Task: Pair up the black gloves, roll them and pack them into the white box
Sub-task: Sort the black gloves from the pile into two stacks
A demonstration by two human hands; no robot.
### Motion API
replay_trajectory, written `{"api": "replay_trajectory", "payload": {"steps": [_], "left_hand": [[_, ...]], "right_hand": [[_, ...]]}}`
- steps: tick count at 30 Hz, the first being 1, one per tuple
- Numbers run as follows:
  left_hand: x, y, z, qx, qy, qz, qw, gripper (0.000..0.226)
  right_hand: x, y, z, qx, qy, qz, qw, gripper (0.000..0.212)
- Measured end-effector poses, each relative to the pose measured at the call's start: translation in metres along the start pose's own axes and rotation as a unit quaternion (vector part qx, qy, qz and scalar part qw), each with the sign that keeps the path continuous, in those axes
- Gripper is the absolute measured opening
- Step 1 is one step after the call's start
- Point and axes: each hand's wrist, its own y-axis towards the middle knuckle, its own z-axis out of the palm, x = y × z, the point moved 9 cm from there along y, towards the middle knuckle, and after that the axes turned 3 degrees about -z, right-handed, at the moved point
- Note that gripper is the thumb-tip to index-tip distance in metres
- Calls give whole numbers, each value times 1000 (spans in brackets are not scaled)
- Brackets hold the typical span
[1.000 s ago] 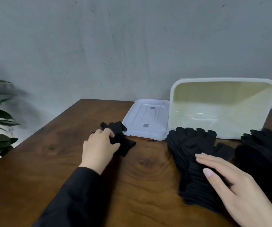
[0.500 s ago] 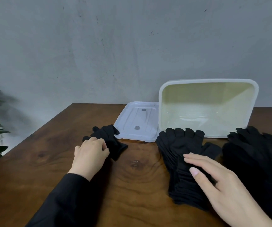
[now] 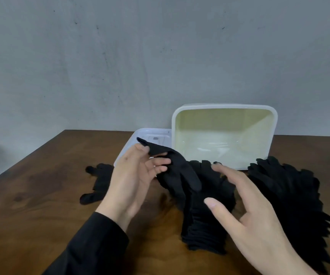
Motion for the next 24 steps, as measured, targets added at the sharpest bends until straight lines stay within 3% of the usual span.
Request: {"api": "replay_trajectory", "payload": {"steps": [4, 6, 8, 9, 12, 15, 17, 21, 24], "left_hand": [[22, -11, 25, 78, 82, -2, 994, 16], [28, -17, 33, 113, 128, 0, 985, 21], [27, -21, 33, 125, 170, 15, 977, 28], [22, -21, 31, 113, 186, 30, 976, 28], [1, -16, 7, 1, 188, 65, 980, 31], [-10, -9, -27, -133, 200, 59, 969, 31], [-9, -6, -45, -186, 209, 37, 959, 29], [-7, -3, -59, -213, 235, 19, 948, 29], [-12, -4, -60, -211, 265, 34, 940, 29]], "right_hand": [[21, 23, 14, 89, -71, 10, 993, 80], [27, 36, 22, 107, -132, -19, 985, 57], [36, 51, 21, 95, -160, -32, 982, 17], [37, 57, 16, 87, -161, -27, 983, 7], [30, 88, -7, 57, -97, 25, 993, 9], [26, 122, -29, 31, 41, 74, 996, 8], [26, 140, -44, -3, 70, 63, 996, 11], [35, 137, -64, -70, 14, -13, 997, 11], [27, 93, -45, -48, -85, -36, 995, 17]]}}
